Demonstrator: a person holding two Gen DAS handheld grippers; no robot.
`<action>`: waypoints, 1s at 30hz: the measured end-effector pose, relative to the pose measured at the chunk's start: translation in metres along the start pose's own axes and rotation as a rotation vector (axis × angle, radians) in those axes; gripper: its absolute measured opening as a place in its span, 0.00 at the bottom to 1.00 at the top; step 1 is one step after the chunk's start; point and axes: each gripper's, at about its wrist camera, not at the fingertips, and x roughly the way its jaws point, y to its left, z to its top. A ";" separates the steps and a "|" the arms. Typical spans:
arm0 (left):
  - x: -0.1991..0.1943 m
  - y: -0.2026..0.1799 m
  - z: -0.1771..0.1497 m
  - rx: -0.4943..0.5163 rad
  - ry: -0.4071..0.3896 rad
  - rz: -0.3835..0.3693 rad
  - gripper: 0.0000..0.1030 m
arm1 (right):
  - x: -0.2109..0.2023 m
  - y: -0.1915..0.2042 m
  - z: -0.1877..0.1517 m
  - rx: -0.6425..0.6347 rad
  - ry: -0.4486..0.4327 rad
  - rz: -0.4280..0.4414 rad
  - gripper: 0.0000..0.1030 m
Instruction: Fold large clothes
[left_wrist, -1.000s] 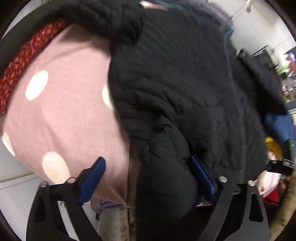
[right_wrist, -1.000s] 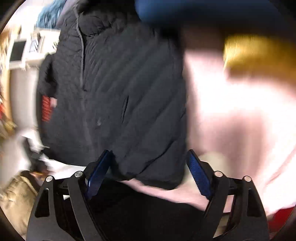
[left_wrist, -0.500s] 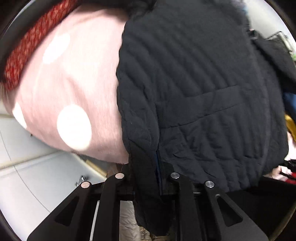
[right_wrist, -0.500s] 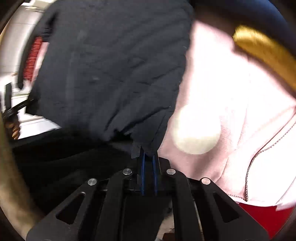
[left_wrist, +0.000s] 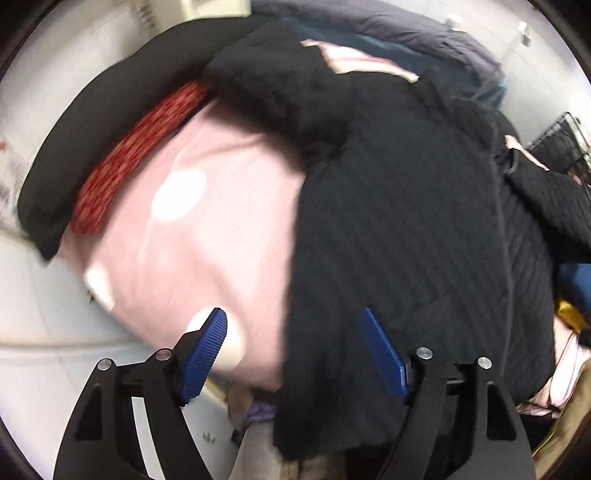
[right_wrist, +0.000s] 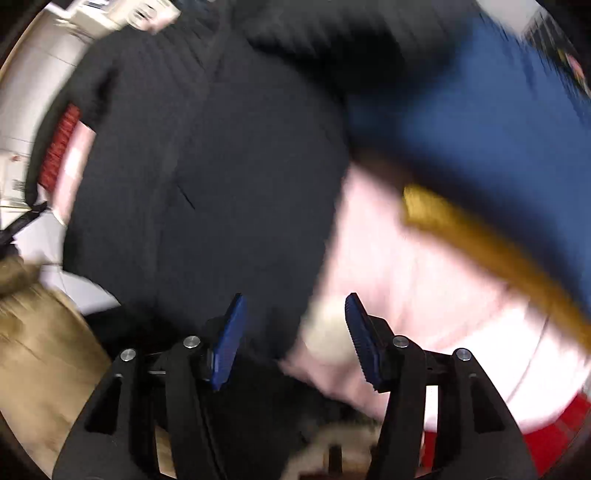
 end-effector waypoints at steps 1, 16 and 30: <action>0.006 -0.016 0.009 0.035 -0.008 -0.014 0.71 | -0.002 0.011 0.013 -0.033 -0.031 0.005 0.66; 0.114 -0.095 -0.045 0.238 0.151 0.042 0.86 | 0.153 0.080 0.016 -0.361 0.199 -0.216 0.76; 0.060 -0.136 0.053 0.237 0.027 -0.003 0.89 | 0.086 0.098 0.125 -0.207 0.008 -0.194 0.76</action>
